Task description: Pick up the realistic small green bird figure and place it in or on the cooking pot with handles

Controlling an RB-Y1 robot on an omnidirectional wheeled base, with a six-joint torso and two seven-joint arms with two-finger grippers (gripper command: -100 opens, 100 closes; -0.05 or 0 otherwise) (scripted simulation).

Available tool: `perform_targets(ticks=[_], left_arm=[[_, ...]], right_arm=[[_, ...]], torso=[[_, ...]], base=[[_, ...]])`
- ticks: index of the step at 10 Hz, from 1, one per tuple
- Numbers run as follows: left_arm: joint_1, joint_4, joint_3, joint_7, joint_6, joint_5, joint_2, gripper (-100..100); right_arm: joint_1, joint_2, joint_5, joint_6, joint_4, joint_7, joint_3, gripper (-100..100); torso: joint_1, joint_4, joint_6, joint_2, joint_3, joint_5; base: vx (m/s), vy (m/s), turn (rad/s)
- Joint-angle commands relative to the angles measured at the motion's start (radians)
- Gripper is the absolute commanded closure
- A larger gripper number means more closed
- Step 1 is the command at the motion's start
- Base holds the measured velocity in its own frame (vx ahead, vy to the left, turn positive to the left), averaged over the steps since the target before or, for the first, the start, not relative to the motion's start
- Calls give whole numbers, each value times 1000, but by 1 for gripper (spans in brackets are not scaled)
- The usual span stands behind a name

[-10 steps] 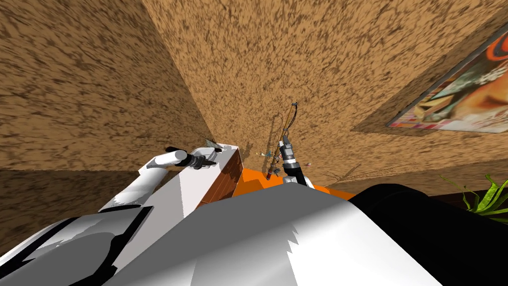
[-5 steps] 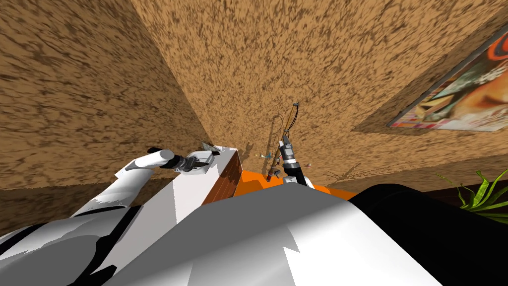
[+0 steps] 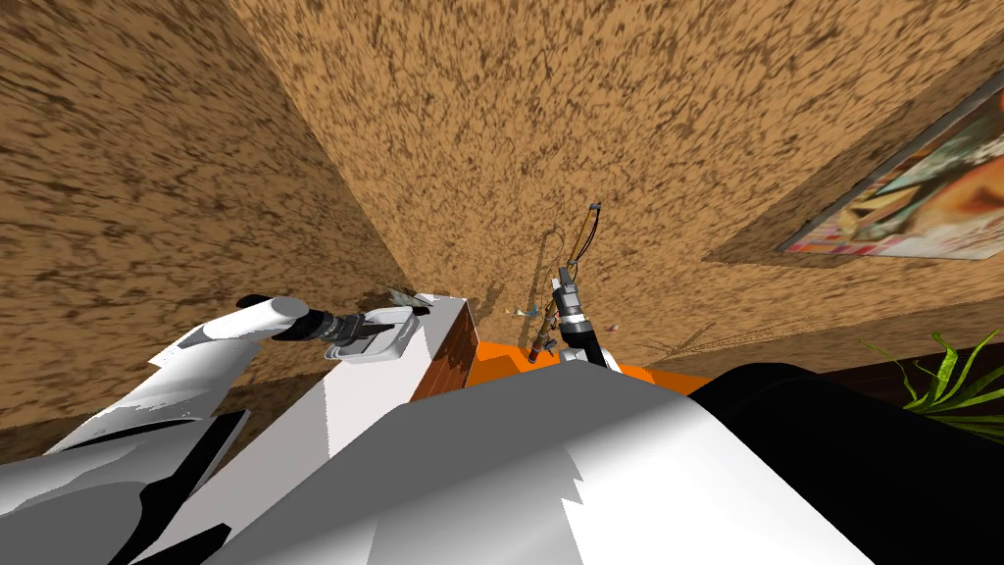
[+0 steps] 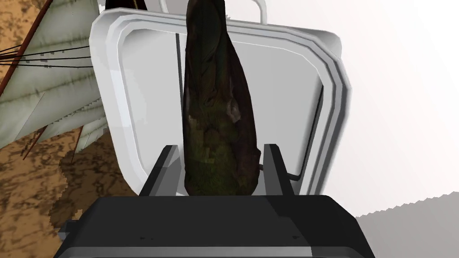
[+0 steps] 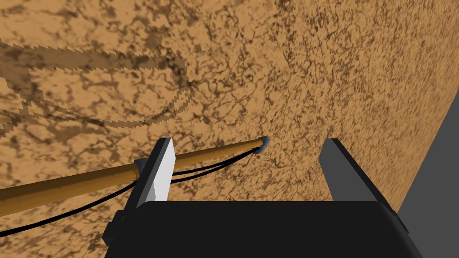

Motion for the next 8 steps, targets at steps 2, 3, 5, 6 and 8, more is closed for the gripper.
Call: perform_targets(ticks=[2,3,5,6,8], left_arm=[[0,71,38,-11,19,20,45,100],[0,95,51,-14,25,26,61,100],[-3,150,80,-19,37,38,94,100],[-27,169,62,-36,28,30,79,100],[-29,173,64,-38,26,30,81,-100]], right_arm=[[0,0,0,0,0,0,0,0],[0,0,0,0,0,0,0,0],[0,0,0,0,0,0,0,0],[0,0,0,0,0,0,0,0],[0,0,0,0,0,0,0,0]], torso=[[0,0,0,0,0,0],[0,0,0,-2,-1,0],[1,0,0,-2,-1,0],[0,0,0,-2,-1,0],[-3,1,0,4,2,0]], base=[[102,40,-111],[124,66,-86],[121,49,-88],[52,23,-13],[5,3,1]])
